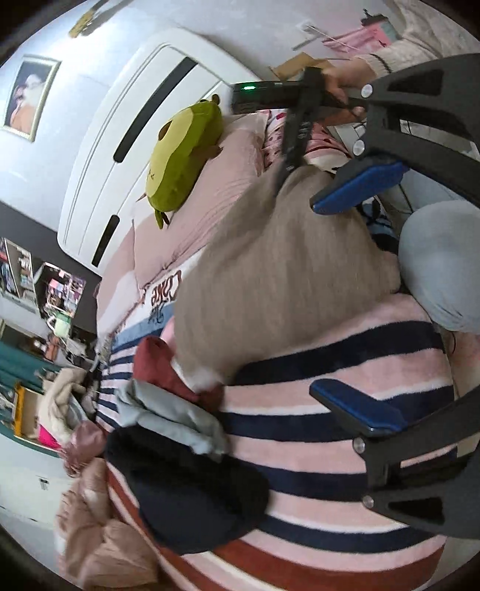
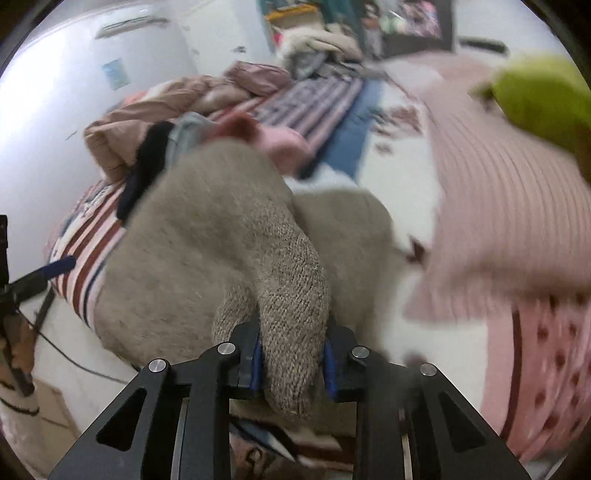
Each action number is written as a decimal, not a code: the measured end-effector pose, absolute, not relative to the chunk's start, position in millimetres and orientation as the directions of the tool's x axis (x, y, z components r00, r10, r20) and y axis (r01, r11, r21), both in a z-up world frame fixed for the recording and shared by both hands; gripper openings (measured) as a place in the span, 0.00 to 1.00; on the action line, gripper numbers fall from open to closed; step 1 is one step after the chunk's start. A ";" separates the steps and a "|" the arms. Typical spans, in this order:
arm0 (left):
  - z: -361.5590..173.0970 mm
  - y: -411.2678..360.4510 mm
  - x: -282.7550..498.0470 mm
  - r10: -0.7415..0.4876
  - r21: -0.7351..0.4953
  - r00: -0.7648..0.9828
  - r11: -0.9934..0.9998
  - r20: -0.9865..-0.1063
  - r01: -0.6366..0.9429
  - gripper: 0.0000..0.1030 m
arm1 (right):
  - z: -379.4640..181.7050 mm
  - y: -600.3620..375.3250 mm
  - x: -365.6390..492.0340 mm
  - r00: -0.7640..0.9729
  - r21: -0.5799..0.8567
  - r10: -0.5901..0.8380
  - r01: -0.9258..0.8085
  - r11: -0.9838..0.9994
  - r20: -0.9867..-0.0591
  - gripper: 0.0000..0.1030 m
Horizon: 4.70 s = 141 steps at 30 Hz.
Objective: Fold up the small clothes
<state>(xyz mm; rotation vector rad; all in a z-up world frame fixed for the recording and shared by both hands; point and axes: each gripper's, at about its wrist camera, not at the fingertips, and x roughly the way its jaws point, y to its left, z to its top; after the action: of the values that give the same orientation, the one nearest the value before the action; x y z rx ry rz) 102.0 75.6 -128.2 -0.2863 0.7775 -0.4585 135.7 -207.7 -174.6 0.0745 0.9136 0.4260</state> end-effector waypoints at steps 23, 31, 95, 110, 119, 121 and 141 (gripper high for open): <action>-216.3 52.1 203.9 -0.816 -0.820 0.378 0.534 -0.437 0.205 0.57 | -207.5 -275.8 177.4 0.285 0.596 0.667 -0.303 0.744 -0.688 0.65; -195.4 63.5 186.1 -0.757 -0.760 0.419 0.616 -0.501 0.205 0.42 | -197.1 -251.4 183.5 0.255 0.586 0.675 -0.346 0.733 -0.693 0.65; -161.3 330.9 109.0 -0.500 -0.579 0.595 0.812 -0.630 0.070 0.65 | -198.9 44.3 212.4 -0.167 0.644 0.764 -0.665 0.380 -0.624 0.46; -233.1 301.9 178.1 -0.747 -0.794 0.461 0.593 -0.479 0.135 0.62 | -271.6 -55.4 245.8 -0.243 0.727 0.733 -0.507 0.463 -0.636 0.82; -154.9 276.4 140.4 -0.615 -0.636 0.603 0.740 -0.509 0.218 0.43 | -247.9 -64.1 245.7 -0.198 0.738 0.818 -0.579 0.346 -0.539 0.42; -134.8 288.1 130.5 -0.587 -0.606 0.635 0.763 -0.502 0.226 0.43 | -232.4 -52.6 241.0 -0.199 0.724 0.831 -0.619 0.305 -0.520 0.42; -205.7 469.3 152.6 -0.250 -0.451 0.597 0.867 -0.762 -0.212 0.66 | -284.5 42.6 277.0 -0.192 0.671 0.733 -0.595 0.442 -0.652 0.52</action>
<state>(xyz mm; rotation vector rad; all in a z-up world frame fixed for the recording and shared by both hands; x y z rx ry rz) 152.6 469.3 -205.7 -0.5420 0.9429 -0.0233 277.0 42.6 -284.5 0.1392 1.2952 1.2008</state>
